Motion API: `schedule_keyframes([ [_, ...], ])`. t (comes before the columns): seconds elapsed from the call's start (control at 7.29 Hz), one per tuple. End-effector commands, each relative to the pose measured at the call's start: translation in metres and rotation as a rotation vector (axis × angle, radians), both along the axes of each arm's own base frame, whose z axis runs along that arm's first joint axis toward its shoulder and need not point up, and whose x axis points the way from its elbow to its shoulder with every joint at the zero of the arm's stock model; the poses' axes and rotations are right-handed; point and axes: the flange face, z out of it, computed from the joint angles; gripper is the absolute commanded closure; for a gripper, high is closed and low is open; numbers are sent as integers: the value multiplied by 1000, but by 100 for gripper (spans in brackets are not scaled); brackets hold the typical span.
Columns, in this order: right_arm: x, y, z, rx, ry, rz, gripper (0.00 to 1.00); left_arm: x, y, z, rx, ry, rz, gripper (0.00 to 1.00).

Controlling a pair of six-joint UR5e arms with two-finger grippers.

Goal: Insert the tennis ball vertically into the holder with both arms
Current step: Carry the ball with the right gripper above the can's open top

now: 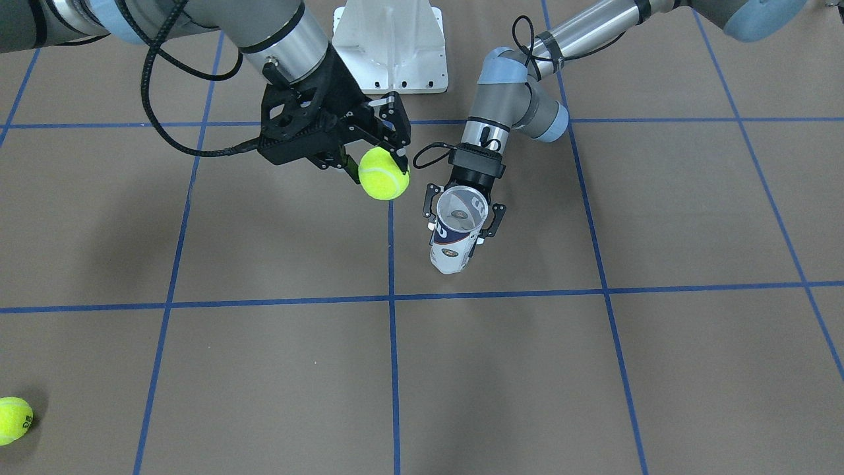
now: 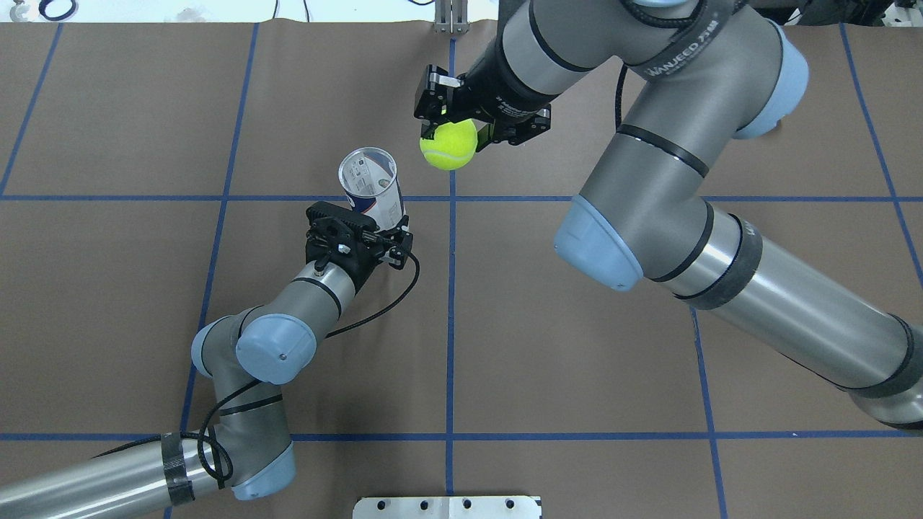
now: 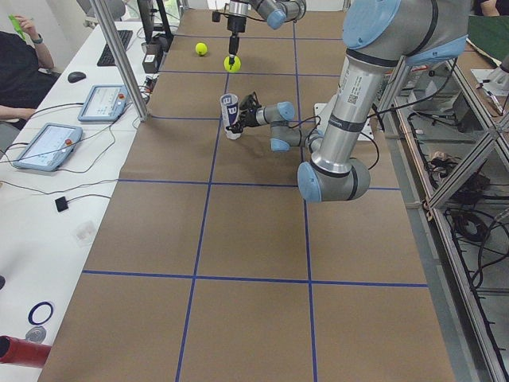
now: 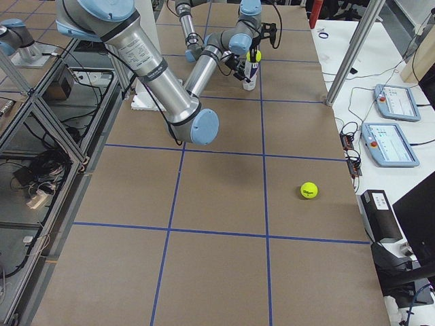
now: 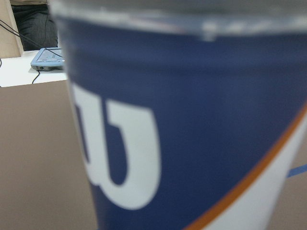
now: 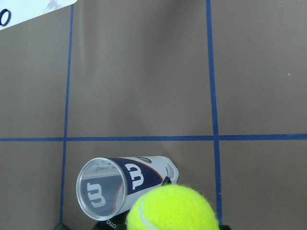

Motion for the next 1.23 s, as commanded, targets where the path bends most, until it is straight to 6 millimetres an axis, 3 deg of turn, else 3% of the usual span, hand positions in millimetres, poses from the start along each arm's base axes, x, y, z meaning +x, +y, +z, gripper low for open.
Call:
schedule_keyframes([
  [0.0,-34,-13,-37,-8,5,1,100,0,0,-4,2,6,0,27],
  [0.14,-58,-17,-44,-7,28,15,100,1,0,-9,5,13,0,26],
  [0.96,-95,-3,-36,5,66,22,100,0,-1,-10,5,14,-2,26],
  [1.1,-95,-2,-36,6,65,21,87,0,-1,-9,5,13,0,26],
])
